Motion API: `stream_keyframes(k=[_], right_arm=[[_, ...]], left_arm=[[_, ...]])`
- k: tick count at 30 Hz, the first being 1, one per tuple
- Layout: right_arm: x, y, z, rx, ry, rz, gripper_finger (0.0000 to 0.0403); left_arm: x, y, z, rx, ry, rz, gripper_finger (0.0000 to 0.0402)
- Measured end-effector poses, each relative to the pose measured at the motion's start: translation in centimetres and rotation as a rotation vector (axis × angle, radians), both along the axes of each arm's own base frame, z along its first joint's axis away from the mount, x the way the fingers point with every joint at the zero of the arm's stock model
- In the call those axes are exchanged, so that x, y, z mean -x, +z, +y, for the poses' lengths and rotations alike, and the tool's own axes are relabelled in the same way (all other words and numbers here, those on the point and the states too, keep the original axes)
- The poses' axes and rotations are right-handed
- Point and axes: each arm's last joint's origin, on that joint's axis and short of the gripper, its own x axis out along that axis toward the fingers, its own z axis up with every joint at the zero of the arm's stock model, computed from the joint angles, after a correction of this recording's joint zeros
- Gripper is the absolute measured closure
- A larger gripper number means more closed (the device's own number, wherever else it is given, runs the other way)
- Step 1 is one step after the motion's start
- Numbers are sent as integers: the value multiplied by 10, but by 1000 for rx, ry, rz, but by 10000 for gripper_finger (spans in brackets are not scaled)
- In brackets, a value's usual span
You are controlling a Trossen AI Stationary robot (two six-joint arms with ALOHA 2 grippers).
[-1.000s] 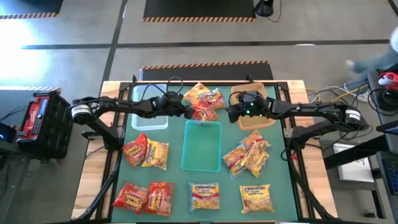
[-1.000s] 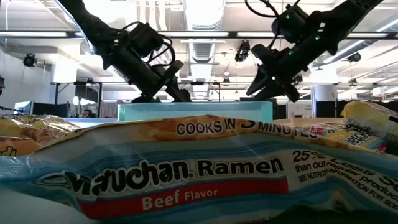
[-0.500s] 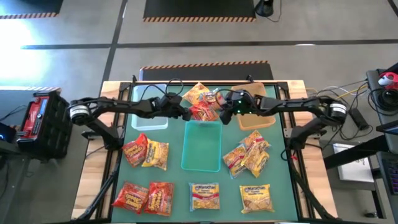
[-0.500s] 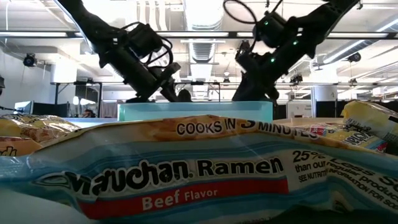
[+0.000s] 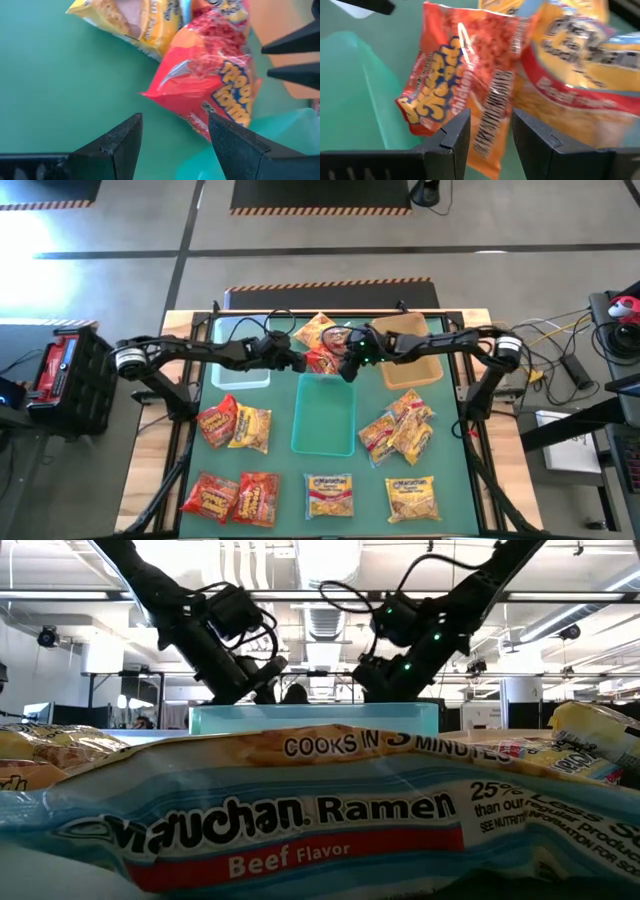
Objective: Sort Maruchan noodles
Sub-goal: Put the orange noodle pack into the transparent bin
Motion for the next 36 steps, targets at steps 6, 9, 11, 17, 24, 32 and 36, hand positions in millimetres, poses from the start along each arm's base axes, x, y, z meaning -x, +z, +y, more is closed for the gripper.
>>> stream_keyframes(k=[6,9,11,17,24,32,36], right_arm=[[-10,-12,-3,-36,15,73,271],[-10,-17,-3,-43,26,118,271],[-9,-21,-3,-51,26,137,271],[-6,-25,-2,-62,27,144,271],[-6,-26,-2,-66,24,150,271],[-5,-27,-2,-67,24,155,283],[-6,-27,-2,-66,25,154,290]], left_arm=[[-2,-6,1,4,1,11,192],[-5,-8,0,23,-23,-4,192],[-7,-10,0,24,-31,-16,192],[-15,-12,3,1,-43,-83,192],[-21,-16,5,-10,-52,-123,192],[-26,-22,7,-26,-51,-153,192],[-29,-21,8,-43,-53,-194,192]])
